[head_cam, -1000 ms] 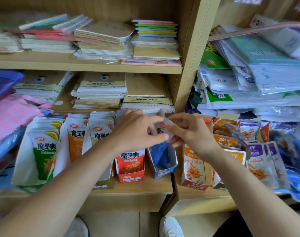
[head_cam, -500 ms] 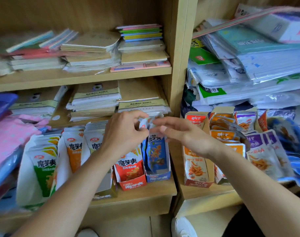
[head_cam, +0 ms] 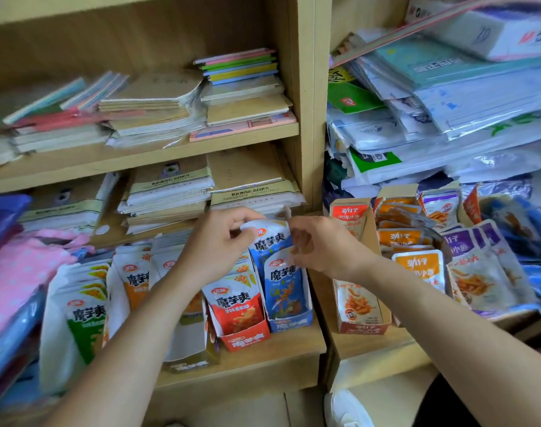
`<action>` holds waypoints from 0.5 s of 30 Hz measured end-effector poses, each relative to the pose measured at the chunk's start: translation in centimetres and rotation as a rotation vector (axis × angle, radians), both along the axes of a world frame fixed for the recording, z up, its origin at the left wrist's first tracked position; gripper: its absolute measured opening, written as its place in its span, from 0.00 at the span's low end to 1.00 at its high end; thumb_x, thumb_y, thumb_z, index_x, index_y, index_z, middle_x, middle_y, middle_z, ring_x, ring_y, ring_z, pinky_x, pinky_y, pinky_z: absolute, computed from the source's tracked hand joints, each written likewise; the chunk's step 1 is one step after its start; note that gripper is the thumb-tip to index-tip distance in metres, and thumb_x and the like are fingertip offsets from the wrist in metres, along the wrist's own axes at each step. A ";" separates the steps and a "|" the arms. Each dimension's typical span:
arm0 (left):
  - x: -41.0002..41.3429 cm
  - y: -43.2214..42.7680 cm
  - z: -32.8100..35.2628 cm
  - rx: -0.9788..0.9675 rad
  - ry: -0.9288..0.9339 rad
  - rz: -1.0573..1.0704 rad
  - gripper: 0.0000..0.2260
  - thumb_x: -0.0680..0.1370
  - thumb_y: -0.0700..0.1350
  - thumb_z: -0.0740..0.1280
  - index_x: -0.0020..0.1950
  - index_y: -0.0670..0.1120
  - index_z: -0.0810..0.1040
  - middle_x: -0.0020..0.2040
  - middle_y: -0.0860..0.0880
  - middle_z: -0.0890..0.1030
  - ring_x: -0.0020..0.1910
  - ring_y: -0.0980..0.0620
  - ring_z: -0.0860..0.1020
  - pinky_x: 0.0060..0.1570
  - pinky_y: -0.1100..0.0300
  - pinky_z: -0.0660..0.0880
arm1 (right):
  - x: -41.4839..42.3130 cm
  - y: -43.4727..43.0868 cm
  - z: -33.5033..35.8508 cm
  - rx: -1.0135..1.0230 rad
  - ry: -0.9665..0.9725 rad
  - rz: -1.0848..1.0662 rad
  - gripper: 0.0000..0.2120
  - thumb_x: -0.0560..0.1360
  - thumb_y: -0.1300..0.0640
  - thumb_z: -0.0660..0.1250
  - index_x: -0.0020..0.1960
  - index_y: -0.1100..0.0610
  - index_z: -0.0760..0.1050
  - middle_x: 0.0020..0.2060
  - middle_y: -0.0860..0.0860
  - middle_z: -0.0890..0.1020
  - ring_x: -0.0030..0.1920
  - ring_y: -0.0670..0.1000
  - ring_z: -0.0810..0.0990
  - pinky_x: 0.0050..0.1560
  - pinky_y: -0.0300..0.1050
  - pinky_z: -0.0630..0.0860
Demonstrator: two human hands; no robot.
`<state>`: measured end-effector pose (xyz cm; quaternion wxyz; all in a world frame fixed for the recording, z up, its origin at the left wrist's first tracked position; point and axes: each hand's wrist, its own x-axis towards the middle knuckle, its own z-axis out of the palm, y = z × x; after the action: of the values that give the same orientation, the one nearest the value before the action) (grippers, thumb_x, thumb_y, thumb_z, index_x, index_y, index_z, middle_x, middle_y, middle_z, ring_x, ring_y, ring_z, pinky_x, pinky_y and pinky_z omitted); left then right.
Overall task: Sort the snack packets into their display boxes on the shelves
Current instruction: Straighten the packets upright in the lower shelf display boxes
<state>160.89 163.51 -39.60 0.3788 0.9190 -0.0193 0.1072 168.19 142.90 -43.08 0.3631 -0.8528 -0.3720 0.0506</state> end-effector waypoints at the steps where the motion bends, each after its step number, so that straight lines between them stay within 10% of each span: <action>1: 0.0 0.0 -0.1 0.044 0.036 -0.021 0.11 0.80 0.40 0.67 0.54 0.56 0.83 0.36 0.60 0.84 0.29 0.59 0.77 0.34 0.57 0.72 | 0.2 0.0 -0.1 -0.003 0.002 -0.010 0.08 0.73 0.54 0.76 0.47 0.51 0.78 0.38 0.42 0.80 0.39 0.42 0.79 0.38 0.41 0.75; 6: 0.5 -0.1 -0.2 0.348 0.238 -0.162 0.10 0.82 0.53 0.64 0.58 0.61 0.83 0.43 0.49 0.85 0.50 0.49 0.79 0.65 0.50 0.63 | 0.2 -0.7 0.2 -0.042 0.007 0.073 0.19 0.70 0.51 0.79 0.58 0.49 0.79 0.46 0.39 0.80 0.47 0.41 0.77 0.46 0.36 0.75; 11: 0.2 0.6 1.2 0.187 0.203 -0.220 0.09 0.79 0.49 0.71 0.58 0.57 0.85 0.50 0.62 0.84 0.55 0.67 0.77 0.65 0.56 0.68 | -0.9 -0.8 -0.9 -0.114 -0.157 0.072 0.07 0.71 0.50 0.78 0.46 0.48 0.81 0.39 0.42 0.77 0.42 0.43 0.71 0.41 0.42 0.69; 15: 1.5 1.1 0.6 0.294 -0.023 0.015 0.11 0.80 0.52 0.64 0.58 0.58 0.84 0.54 0.65 0.80 0.61 0.57 0.73 0.61 0.52 0.62 | -1.8 -1.4 -0.9 -0.124 -0.200 0.036 0.16 0.73 0.48 0.75 0.60 0.47 0.80 0.46 0.48 0.78 0.45 0.46 0.75 0.44 0.44 0.76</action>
<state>162.40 164.62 -38.98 0.2393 0.9634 -0.0323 0.1165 166.41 141.54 -43.96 0.2700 -0.8675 -0.4178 -0.0052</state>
